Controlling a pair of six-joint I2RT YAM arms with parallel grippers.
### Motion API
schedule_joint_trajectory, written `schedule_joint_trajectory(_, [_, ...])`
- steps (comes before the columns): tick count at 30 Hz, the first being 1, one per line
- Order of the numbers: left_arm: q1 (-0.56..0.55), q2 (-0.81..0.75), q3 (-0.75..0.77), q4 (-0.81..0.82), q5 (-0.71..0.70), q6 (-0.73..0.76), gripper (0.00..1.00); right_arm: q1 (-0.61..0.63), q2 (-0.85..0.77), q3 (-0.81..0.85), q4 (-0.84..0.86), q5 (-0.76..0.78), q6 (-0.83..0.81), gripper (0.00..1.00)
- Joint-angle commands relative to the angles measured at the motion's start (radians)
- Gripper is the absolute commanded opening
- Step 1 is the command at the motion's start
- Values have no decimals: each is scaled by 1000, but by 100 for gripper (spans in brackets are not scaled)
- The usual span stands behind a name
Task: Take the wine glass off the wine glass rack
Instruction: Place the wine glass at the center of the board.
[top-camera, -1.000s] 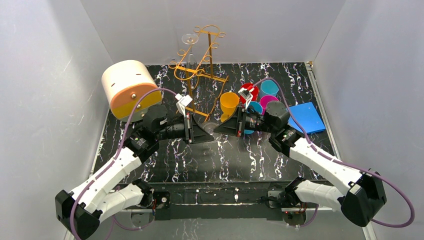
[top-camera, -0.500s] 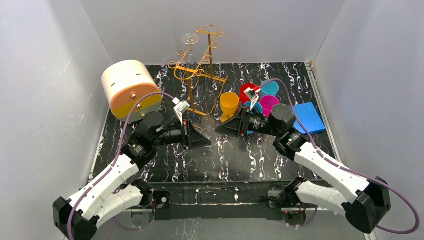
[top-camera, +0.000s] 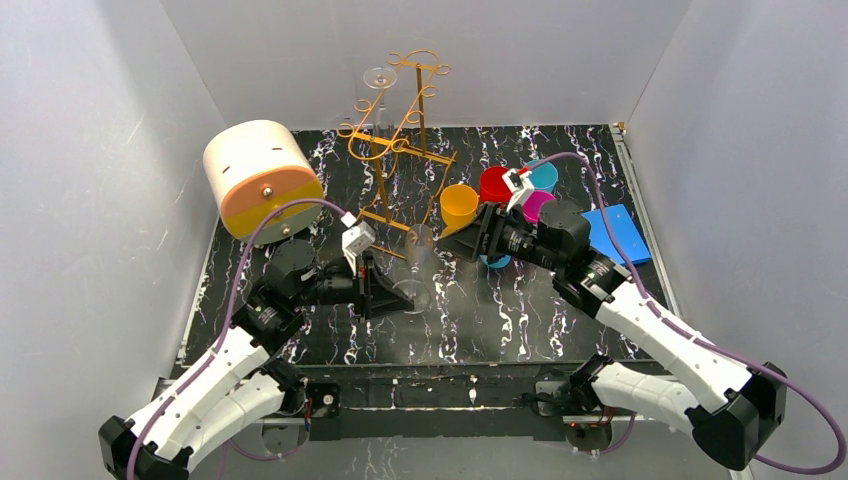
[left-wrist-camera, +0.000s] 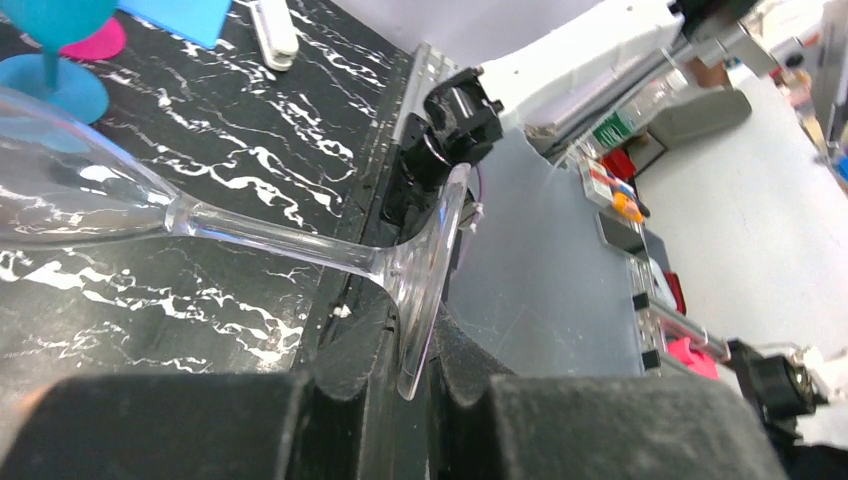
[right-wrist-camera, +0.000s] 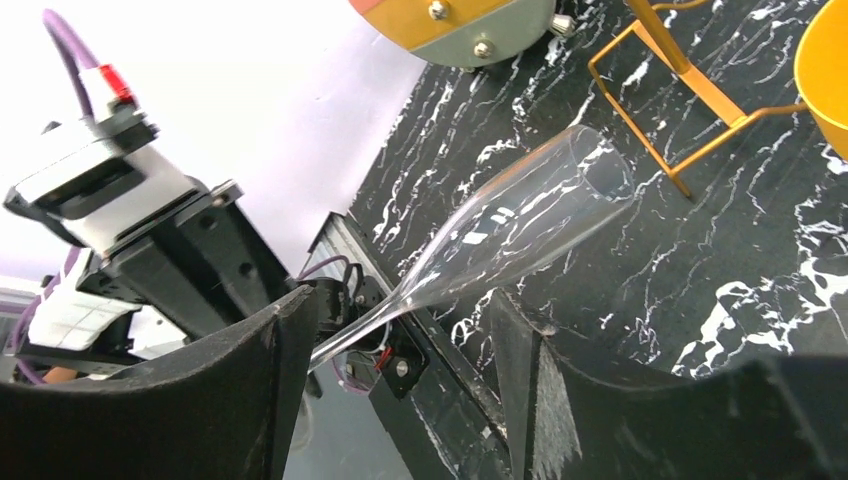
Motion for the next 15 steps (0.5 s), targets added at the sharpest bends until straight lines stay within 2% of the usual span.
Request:
schedule_joint_trajectory(1, [-3, -25, -12, 89, 179, 82, 0, -7, 23, 85, -71, 25, -42, 73])
schedule_joint_trajectory(5, [-3, -39, -13, 73, 244, 127, 0, -24, 22, 95, -74, 9, -68, 78])
schedule_joint_trajectory(8, [-4, -55, -10, 55, 258, 174, 0, -91, 68, 178, -218, -19, -130, 82])
schedule_joint_trajectory(11, [-4, -67, -14, 98, 279, 177, 0, -185, 119, 218, -253, -210, -139, 83])
schedule_joint_trajectory(15, [-4, -52, 17, 83, 307, 224, 0, -330, 173, 226, -198, -517, -37, 85])
